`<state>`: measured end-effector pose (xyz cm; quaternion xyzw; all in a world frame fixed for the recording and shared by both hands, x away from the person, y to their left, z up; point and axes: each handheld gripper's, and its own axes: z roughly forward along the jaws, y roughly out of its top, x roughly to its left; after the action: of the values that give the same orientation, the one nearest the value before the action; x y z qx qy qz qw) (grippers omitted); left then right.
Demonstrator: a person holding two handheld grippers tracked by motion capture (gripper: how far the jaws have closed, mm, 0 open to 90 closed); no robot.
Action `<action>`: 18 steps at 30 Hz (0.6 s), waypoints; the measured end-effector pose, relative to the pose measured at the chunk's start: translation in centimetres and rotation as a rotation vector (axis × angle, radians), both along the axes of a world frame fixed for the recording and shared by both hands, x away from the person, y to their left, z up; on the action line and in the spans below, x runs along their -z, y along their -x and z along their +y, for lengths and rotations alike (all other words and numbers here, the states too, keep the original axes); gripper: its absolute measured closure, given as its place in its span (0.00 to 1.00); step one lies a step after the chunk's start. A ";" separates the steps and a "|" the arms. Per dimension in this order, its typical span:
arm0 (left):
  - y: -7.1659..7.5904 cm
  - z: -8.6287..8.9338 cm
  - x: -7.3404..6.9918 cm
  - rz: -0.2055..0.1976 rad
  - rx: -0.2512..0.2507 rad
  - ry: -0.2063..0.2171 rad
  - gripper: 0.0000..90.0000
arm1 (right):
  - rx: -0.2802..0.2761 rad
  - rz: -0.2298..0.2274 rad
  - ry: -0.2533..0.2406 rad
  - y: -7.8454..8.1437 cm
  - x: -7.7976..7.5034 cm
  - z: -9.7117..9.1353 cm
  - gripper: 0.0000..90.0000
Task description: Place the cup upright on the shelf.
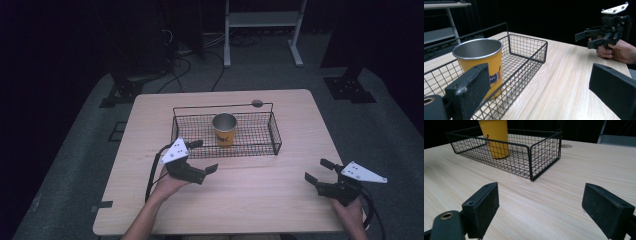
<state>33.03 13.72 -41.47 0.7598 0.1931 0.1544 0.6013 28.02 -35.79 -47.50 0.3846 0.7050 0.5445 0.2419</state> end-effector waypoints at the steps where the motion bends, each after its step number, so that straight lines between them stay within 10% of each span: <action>1: 0.1 0.0 0.1 -0.005 -0.002 0.002 0.03 | 0.000 0.000 0.000 0.0 0.0 0.0 0.15; 18: 2.0 0.8 1.5 -0.022 -0.039 -0.008 0.03 | 0.002 0.002 0.004 0.0 0.0 0.0 0.15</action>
<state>31.04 14.54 -42.92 0.7567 0.2007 0.1751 0.5971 28.02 -35.76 -47.50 0.3854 0.7059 0.5426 0.2424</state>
